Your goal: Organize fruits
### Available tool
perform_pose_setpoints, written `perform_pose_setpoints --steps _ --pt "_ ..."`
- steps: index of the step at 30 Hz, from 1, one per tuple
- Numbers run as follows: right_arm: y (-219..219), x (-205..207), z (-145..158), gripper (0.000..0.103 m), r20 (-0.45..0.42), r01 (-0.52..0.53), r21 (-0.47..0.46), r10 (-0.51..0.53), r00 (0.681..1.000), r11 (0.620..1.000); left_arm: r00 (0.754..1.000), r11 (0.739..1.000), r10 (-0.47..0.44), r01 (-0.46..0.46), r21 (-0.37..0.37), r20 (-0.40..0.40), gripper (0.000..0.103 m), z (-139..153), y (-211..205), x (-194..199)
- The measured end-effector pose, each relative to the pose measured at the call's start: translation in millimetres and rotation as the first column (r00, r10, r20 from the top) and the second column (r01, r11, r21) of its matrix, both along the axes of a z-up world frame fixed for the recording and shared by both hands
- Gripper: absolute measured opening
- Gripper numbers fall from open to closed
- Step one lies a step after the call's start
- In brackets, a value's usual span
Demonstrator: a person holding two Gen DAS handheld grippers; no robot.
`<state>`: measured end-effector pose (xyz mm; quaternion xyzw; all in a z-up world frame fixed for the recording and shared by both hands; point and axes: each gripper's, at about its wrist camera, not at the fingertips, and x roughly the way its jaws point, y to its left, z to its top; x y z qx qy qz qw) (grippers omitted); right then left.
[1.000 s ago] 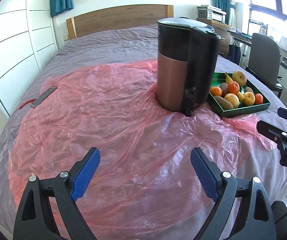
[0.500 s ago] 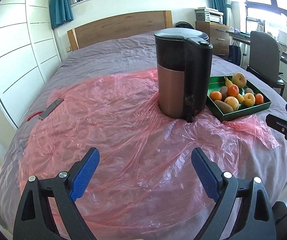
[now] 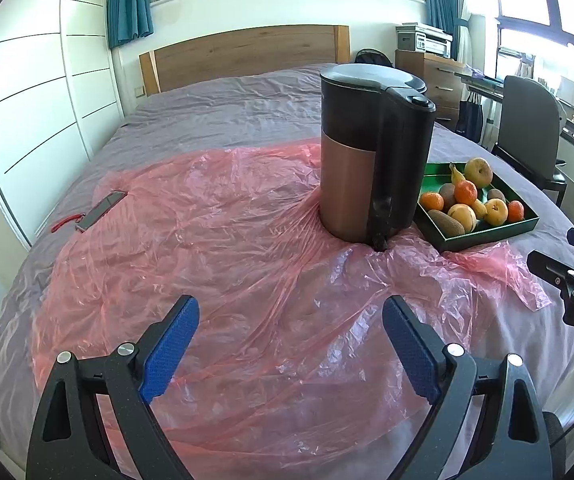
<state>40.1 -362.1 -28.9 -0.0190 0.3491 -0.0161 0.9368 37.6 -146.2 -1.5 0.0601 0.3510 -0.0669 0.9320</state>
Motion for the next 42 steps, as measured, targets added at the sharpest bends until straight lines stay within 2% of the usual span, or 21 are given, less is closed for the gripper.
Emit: perform_pose_setpoints --steps 30,42 --pt "-22 -7 -1 0.103 -0.005 0.041 0.013 -0.04 0.999 0.999 0.996 0.997 -0.074 0.073 -0.02 -0.042 0.09 -3 -17 -4" --pt "-24 -8 -1 0.103 -0.007 0.045 0.014 -0.045 0.999 0.999 0.997 0.998 -0.051 0.049 -0.031 -0.051 0.09 -5 -14 -2"
